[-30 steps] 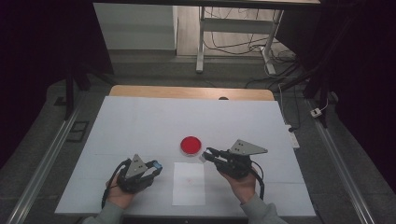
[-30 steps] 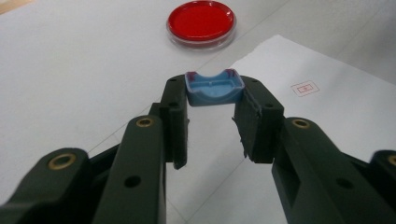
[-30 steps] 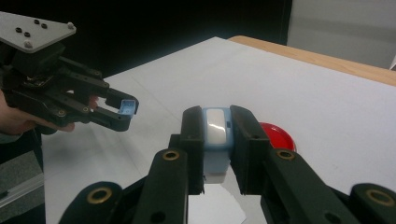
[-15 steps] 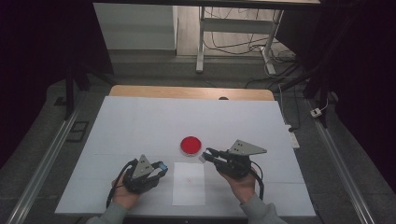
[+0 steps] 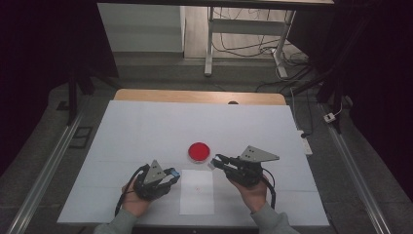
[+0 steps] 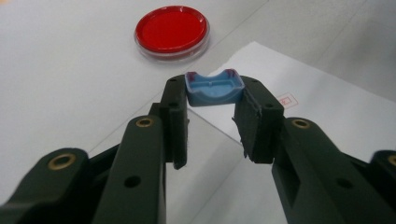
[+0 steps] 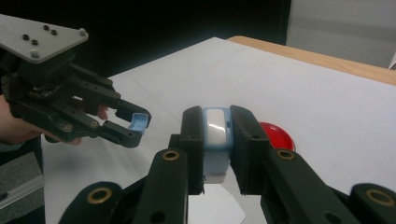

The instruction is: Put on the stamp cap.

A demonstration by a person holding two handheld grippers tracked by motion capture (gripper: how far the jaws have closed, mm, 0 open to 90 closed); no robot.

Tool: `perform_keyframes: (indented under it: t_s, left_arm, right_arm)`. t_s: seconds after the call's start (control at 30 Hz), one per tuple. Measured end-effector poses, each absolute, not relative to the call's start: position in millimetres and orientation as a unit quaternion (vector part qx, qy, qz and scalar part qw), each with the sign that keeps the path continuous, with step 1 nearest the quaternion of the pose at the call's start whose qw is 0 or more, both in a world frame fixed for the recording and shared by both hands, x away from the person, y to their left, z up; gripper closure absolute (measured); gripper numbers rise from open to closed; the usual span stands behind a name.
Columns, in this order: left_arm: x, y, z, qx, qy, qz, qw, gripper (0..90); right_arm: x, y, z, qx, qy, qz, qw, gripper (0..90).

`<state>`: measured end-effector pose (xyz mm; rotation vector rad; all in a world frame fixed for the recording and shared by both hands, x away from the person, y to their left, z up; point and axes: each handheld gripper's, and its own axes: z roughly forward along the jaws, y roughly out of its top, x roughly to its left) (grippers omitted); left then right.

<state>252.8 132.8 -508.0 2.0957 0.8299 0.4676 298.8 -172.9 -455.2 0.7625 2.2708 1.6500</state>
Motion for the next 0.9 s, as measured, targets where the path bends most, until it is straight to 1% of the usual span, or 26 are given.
perform_keyframes:
  t_s: [0.37,0.57,0.9]
  left_arm:
    - [270,121,-503,0.831,0.326,0.177,0.415,65.3]
    - [274,111,-505,0.826,0.326,0.166,0.429,65.3]
    - [276,93,-509,0.832,0.313,0.16,0.429,65.3]
  right_arm:
    - [299,-174,-454,0.261,0.774,0.565,0.118,75.7]
    - [299,-175,-454,0.261,0.773,0.565,0.119,75.7]
    - [298,-172,-455,0.261,0.772,0.567,0.121,75.6]
